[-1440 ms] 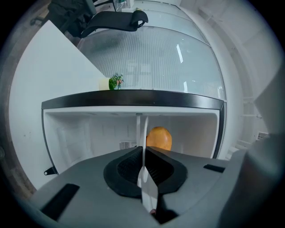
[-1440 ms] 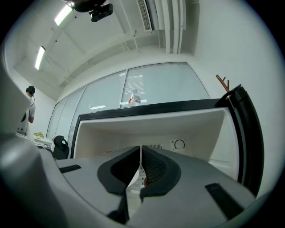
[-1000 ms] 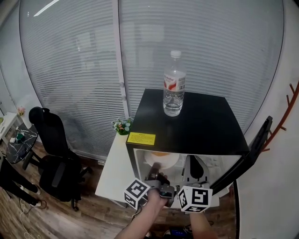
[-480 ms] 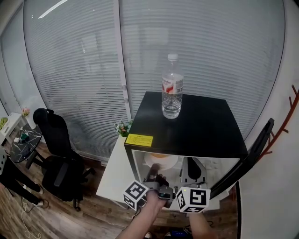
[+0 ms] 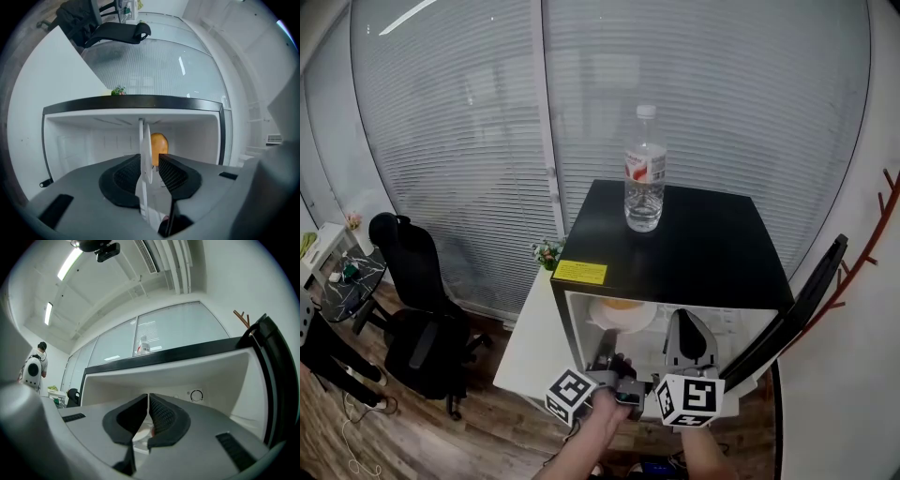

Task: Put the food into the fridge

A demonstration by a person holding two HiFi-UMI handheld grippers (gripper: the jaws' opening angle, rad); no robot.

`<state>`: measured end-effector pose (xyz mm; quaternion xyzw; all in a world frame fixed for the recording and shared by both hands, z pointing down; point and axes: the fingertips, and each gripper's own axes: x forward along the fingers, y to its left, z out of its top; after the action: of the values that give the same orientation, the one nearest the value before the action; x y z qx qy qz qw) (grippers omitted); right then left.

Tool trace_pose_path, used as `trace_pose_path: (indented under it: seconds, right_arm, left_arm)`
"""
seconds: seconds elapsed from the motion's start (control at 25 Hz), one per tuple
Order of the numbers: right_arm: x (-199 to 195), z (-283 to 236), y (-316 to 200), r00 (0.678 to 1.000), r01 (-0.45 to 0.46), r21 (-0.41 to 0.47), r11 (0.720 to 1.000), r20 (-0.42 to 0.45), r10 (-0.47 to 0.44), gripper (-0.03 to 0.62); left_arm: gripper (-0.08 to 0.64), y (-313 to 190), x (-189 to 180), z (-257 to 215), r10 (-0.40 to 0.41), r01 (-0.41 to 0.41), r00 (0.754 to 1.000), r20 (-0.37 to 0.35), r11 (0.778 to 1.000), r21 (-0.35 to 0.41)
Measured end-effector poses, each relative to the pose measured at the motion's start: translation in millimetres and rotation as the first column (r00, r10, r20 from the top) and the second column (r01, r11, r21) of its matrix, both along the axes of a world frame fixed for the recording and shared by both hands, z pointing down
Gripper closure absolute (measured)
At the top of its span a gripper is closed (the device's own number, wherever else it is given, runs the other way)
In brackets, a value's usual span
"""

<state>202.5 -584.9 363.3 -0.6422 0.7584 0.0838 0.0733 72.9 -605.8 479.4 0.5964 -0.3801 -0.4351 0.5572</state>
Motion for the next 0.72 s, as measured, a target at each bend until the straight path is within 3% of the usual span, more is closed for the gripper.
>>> trace_pose_path:
  seconds: [0.08, 0.2, 0.28, 0.36, 0.44, 0.52, 0.64, 0.72]
  right_arm:
    - [0.4, 0.1, 3.9, 1.000, -0.003, -0.007, 1.000, 0.000, 0.004, 0.558]
    - [1.6, 1.9, 9.3, 1.000, -0.008, -0.011, 1.000, 0.001, 0.008, 0.558]
    - [2.0, 3.1, 13.1, 1.000, -0.012, -0.018, 1.000, 0.001, 0.012, 0.558]
    - [3.2, 4.4, 16.1, 1.000, -0.014, -0.021, 1.000, -0.002, 0.014, 0.558]
    - [5.1, 6.4, 18.2, 1.000, -0.018, -0.024, 1.000, 0.001, 0.018, 0.558]
    - [6.2, 9.7, 20.2, 1.000, -0.020, -0.031, 0.999, 0.004, 0.020, 0.558]
    - [7.2, 13.1, 22.7, 1.000, -0.023, -0.037, 0.999, 0.003, 0.023, 0.558]
    - [7.7, 13.4, 24.0, 1.000, -0.024, -0.039, 0.999, 0.005, 0.025, 0.557]
  left_arm:
    - [0.445, 5.4, -4.3, -5.3, -0.008, 0.006, 0.999, 0.041, 1.000, 0.028]
    - [0.445, 12.4, -8.5, -11.4, -0.011, -0.001, 0.981, 0.193, 0.998, 0.062]
    - [0.445, 16.5, -13.1, -18.1, -0.039, 0.001, 0.944, 0.328, 0.994, 0.113]
    - [0.445, 20.4, -18.4, -27.4, -0.092, 0.006, 0.881, 0.464, 0.983, 0.184]
    - [0.445, 23.9, -21.4, -38.1, -0.158, -0.005, 0.783, 0.601, 0.966, 0.259]
    - [0.446, 28.5, -22.5, -49.0, -0.230, -0.030, 0.658, 0.717, 0.943, 0.330]
    - [0.446, 35.7, -18.2, -66.8, -0.328, -0.100, 0.460, 0.825, 0.904, 0.416]
    - [0.449, 39.8, -14.6, -77.7, -0.391, -0.145, 0.329, 0.860, 0.879, 0.455]
